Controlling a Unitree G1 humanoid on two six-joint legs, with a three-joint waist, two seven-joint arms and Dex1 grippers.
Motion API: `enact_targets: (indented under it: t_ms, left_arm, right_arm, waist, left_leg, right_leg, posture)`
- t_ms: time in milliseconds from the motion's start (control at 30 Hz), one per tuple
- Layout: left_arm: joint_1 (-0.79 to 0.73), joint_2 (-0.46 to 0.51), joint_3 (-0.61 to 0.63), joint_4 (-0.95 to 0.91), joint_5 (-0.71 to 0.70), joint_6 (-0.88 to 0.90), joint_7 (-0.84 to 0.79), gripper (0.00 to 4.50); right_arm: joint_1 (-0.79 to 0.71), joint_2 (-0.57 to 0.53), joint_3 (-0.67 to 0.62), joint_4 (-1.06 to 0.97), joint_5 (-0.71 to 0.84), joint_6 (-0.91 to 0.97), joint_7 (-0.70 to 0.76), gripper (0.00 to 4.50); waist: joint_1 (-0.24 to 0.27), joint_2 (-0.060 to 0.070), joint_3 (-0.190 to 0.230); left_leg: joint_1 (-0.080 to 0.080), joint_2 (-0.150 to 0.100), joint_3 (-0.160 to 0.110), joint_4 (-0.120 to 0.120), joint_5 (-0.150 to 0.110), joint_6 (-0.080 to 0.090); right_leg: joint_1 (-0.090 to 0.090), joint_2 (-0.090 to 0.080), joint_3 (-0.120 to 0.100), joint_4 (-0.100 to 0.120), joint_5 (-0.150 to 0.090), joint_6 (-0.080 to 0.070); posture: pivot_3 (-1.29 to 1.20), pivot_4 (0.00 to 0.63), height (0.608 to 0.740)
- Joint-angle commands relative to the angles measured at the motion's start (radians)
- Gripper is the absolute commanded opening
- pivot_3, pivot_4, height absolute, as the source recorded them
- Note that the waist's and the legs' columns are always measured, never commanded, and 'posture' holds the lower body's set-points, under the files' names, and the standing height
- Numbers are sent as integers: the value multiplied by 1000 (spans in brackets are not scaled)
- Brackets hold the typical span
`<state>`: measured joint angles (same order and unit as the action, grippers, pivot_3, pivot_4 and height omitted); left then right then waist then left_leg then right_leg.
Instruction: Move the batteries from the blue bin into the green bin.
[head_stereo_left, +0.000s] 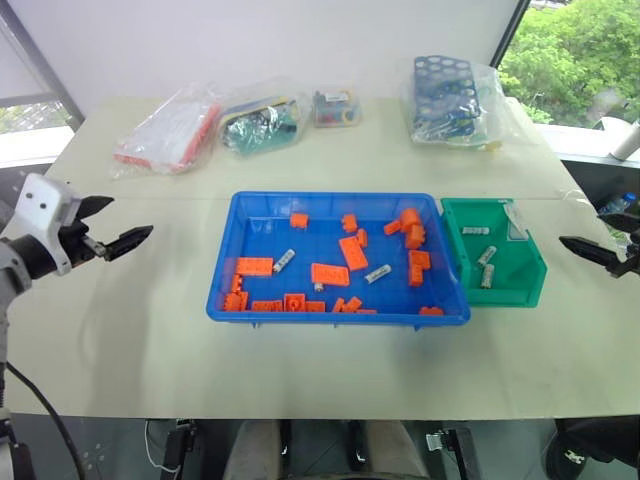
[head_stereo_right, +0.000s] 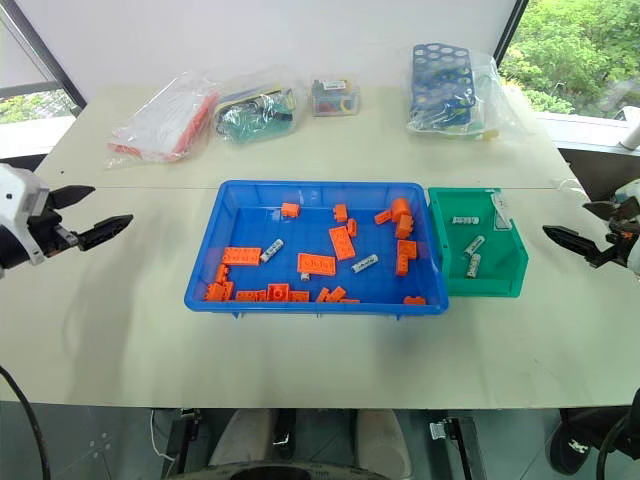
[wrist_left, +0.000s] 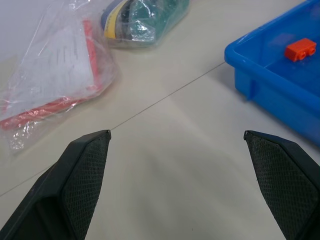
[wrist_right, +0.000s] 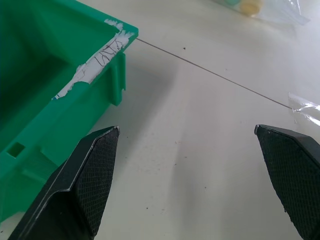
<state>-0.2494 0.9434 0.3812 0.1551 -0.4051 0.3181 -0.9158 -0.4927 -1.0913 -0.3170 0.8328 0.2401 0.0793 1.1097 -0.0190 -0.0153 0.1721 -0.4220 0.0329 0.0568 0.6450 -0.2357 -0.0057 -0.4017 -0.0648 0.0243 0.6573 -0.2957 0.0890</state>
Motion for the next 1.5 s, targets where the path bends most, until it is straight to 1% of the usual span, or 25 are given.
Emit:
enact_targets:
  t_ms: [33,300,400,533,633,700,800,900,967,1067,1167,1300,1400,1500]
  left_arm:
    - [-12,18,33,-17,-7,-23,-11,4500]
    - [-33,-4,23,-34,-19,12,13,4500]
    - [-38,-11,24,-46,-31,26,10,4500]
    - [-16,-22,25,-79,-52,45,-3,4500]
    - [-9,-17,12,-124,-83,82,-38,4500]
    - [-7,-8,5,-163,-112,116,-66,4500]
    - [1,8,4,-244,-167,168,-118,4500]
    - [11,18,15,-322,-227,232,-145,4500]
    - [15,27,15,-362,-253,264,-153,4500]
    - [48,54,9,-445,-284,294,-192,4500]
    - [89,73,14,-497,-293,302,-219,4500]
    - [113,70,17,-520,-289,298,-208,4500]
    - [138,66,27,-538,-288,294,-203,4500]
    - [175,66,34,-560,-279,287,-200,4500]
  right_arm:
    - [-7,-8,-15,-2,6,-23,-3,4465]
    - [-36,-14,-8,26,-3,-28,-15,4465]
    - [-60,-20,-7,39,0,-3,-11,4465]
    - [-57,-25,1,3,-7,-10,-6,4465]
    - [-87,-26,-1,-44,17,43,19,4465]
    - [-93,-24,10,-139,48,95,67,4465]
    - [-69,-8,40,-388,122,212,143,4465]
    - [-75,24,80,-626,199,333,157,4465]
    - [-94,46,107,-722,227,380,150,4465]
    - [-233,184,241,-857,247,457,100,4465]
    - [-345,335,394,-874,179,483,49,4465]
    - [-466,535,579,-773,69,484,-6,4465]
    - [-526,650,696,-627,-39,385,-4,4465]
    - [-572,733,770,-474,-118,295,11,4465]
  waist:
    - [0,0,0]
    - [-1,0,0]
    - [-2,0,0]
    - [-2,0,0]
    - [-2,1,0]
    - [-3,2,0]
    - [-5,2,1]
    - [-4,3,1]
    - [-2,3,1]
    - [-8,3,1]
    - [-20,3,1]
    - [-25,3,1]
    - [-23,3,2]
    - [-25,2,1]
  left_leg:
    - [0,0,0,0,0,0]
    - [0,0,0,-1,0,0]
    - [0,0,0,-1,0,0]
    - [-1,0,0,-1,0,0]
    - [-1,0,0,-1,0,0]
    - [-2,0,0,-1,0,0]
    - [-2,0,0,-1,0,0]
    - [-2,0,0,-2,0,0]
    - [-3,0,-1,-2,0,0]
    - [-3,0,-1,0,0,0]
    - [-4,0,-1,0,0,0]
    - [-6,0,-2,-1,0,0]
    - [-7,-1,-2,-1,0,0]
    - [-7,-1,-2,0,0,0]
  right_leg:
    - [0,0,0,0,0,0]
    - [-1,-1,0,0,0,0]
    - [-1,-1,1,0,0,-1]
    - [-1,-1,0,0,0,0]
    - [-2,-1,0,0,0,0]
    - [-2,-2,1,0,0,-1]
    - [-3,-1,0,0,0,0]
    - [-3,-1,0,0,1,1]
    - [-3,-1,0,0,1,1]
    - [-4,-1,0,0,0,0]
    - [-4,-1,0,0,1,-1]
    - [-7,-1,-1,0,1,-1]
    - [-7,-1,-2,1,1,0]
    - [-7,-1,-2,0,1,-1]
  posture:
    - [0,150,739]
    - [0,150,739]
    - [0,150,739]
    - [0,150,739]
    - [0,150,739]
    - [0,150,739]
    - [0,150,739]
    - [0,150,739]
    - [0,150,739]
    - [0,150,739]
    - [0,150,739]
    - [0,150,739]
    - [0,150,739]
    - [0,150,739]
